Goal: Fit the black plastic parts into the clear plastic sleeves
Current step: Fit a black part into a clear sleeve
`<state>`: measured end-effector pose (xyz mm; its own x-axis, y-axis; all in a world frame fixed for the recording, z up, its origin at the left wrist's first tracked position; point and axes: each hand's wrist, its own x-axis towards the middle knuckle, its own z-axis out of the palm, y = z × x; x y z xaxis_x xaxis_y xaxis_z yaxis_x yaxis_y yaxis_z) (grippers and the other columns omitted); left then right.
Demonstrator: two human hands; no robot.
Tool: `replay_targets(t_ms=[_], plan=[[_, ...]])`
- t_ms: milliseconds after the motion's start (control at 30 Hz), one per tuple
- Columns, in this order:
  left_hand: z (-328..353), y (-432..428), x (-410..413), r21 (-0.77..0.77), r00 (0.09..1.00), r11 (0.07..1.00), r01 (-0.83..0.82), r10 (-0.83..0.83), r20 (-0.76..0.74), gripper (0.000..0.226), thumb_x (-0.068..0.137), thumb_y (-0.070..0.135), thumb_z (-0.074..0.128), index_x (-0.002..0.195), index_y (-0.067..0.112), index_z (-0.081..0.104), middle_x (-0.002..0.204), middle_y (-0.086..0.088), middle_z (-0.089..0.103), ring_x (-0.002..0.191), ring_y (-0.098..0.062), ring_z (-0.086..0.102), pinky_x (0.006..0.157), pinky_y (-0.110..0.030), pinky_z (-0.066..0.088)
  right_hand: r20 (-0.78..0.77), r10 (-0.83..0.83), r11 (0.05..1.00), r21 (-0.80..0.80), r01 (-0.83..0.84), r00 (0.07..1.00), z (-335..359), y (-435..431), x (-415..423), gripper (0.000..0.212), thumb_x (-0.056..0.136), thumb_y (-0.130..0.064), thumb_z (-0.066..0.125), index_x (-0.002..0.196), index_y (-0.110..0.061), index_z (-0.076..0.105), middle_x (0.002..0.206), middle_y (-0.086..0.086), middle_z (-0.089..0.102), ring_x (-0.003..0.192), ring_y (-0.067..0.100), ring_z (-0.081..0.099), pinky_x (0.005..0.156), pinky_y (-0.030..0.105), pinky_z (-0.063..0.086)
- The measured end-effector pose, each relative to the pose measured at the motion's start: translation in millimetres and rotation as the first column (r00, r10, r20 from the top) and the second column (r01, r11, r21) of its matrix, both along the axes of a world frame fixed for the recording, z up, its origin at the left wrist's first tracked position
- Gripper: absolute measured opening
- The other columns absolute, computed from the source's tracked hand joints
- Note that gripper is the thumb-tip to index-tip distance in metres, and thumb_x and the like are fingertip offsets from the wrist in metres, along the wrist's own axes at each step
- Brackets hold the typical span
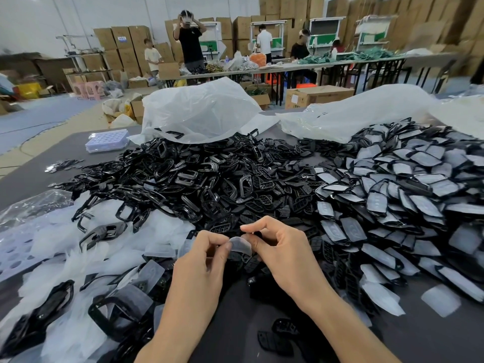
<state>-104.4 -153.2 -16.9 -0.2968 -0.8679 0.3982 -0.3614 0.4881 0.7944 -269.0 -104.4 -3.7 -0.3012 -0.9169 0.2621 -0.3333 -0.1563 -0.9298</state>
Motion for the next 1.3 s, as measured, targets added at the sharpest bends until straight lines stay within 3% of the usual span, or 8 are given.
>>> replay_targets(t_ms=[233, 433, 567, 700, 900, 1033, 1167, 1300], plan=[[5.6, 3.6, -1.7, 0.021, 0.999, 1.000, -0.020, 0.021, -0.036, 0.002, 0.093, 0.043, 0.057, 0.093, 0.042, 0.058, 0.079, 0.012, 0.068, 0.075, -0.014, 0.066, 0.068, -0.029, 0.050, 0.036, 0.037, 0.999, -0.007, -0.036, 0.999, 2.7, 1.5, 0.5, 0.012, 0.097, -0.036, 0.068, 0.101, -0.046, 0.071, 0.090, -0.019, 0.076, 0.073, 0.000, 0.069, 0.070, 0.010, 0.048], [10.9, 5.2, -4.5, 0.096, 0.993, 0.995, -0.005, 0.017, -0.115, 0.018, 0.094, 0.031, 0.063, 0.095, 0.046, 0.053, 0.086, 0.012, 0.069, 0.080, -0.012, 0.067, 0.070, -0.024, 0.051, 0.098, 0.075, 0.997, 0.000, -0.075, 0.992, 5.6, 1.6, 1.0, 0.012, 0.099, -0.036, 0.065, 0.101, -0.046, 0.072, 0.087, -0.014, 0.076, 0.071, 0.002, 0.068, 0.071, 0.011, 0.049], [13.2, 6.9, -5.4, 0.118, 0.991, 0.993, 0.014, 0.002, -0.137, 0.025, 0.095, 0.028, 0.063, 0.099, 0.051, 0.052, 0.083, 0.009, 0.067, 0.075, -0.012, 0.063, 0.069, -0.024, 0.048, 0.200, 0.113, 0.993, -0.059, -0.104, 0.973, 9.6, 2.0, 3.8, 0.017, 0.097, -0.048, 0.061, 0.103, -0.039, 0.074, 0.092, -0.011, 0.077, 0.084, 0.005, 0.072, 0.074, 0.016, 0.055], [14.2, 7.3, -6.2, 0.144, 0.984, 0.989, 0.024, 0.001, -0.176, 0.015, 0.095, 0.027, 0.064, 0.099, 0.041, 0.061, 0.084, 0.009, 0.071, 0.078, -0.007, 0.066, 0.071, -0.019, 0.048, 0.247, 0.161, 0.987, -0.034, -0.157, 0.956, 7.7, -0.9, 7.0, 0.020, 0.094, -0.024, 0.072, 0.107, -0.039, 0.072, 0.101, -0.006, 0.077, 0.092, 0.012, 0.074, 0.079, 0.024, 0.059], [16.8, 8.4, -8.1, 0.174, 0.969, 0.979, 0.105, -0.062, -0.238, 0.018, 0.099, 0.012, 0.057, 0.107, 0.027, 0.065, 0.089, 0.006, 0.075, 0.083, -0.007, 0.071, 0.074, -0.013, 0.051, 0.242, 0.086, 0.996, -0.016, -0.085, 0.966, 7.7, -1.3, 6.2, 0.022, 0.097, -0.016, 0.069, 0.101, -0.038, 0.074, 0.094, -0.004, 0.078, 0.078, 0.014, 0.076, 0.071, 0.019, 0.057], [16.1, 6.0, -7.8, 0.192, 0.973, 0.972, 0.137, -0.095, -0.212, 0.023, 0.097, 0.014, 0.061, 0.102, 0.036, 0.066, 0.084, 0.003, 0.072, 0.081, -0.019, 0.067, 0.074, -0.026, 0.053, 0.242, 0.060, 0.998, 0.004, -0.063, 0.968, 5.9, -2.5, 4.4, 0.015, 0.096, -0.022, 0.071, 0.099, -0.037, 0.073, 0.087, -0.002, 0.078, 0.072, 0.016, 0.074, 0.067, 0.021, 0.056], [16.3, 4.6, -6.8, 0.168, 0.974, 0.976, 0.138, -0.102, -0.204, 0.025, 0.094, 0.018, 0.064, 0.095, 0.042, 0.066, 0.067, 0.009, 0.059, 0.064, -0.011, 0.055, 0.061, -0.017, 0.045, 0.260, 0.088, 0.996, 0.008, -0.093, 0.961, 7.2, -1.9, 3.4, 0.014, 0.094, -0.024, 0.073, 0.097, -0.038, 0.073, 0.084, -0.001, 0.077, 0.073, 0.015, 0.074, 0.067, 0.020, 0.056], [13.8, 6.4, -7.8, 0.154, 0.971, 0.982, 0.112, -0.075, -0.227, 0.025, 0.097, 0.014, 0.059, 0.097, 0.038, 0.067, 0.071, 0.008, 0.064, 0.072, -0.012, 0.064, 0.068, -0.020, 0.051, 0.268, 0.109, 0.993, 0.003, -0.114, 0.957, 8.9, -1.8, 4.5, 0.017, 0.093, -0.021, 0.075, 0.096, -0.038, 0.074, 0.084, 0.000, 0.078, 0.073, 0.014, 0.074, 0.066, 0.019, 0.055]])
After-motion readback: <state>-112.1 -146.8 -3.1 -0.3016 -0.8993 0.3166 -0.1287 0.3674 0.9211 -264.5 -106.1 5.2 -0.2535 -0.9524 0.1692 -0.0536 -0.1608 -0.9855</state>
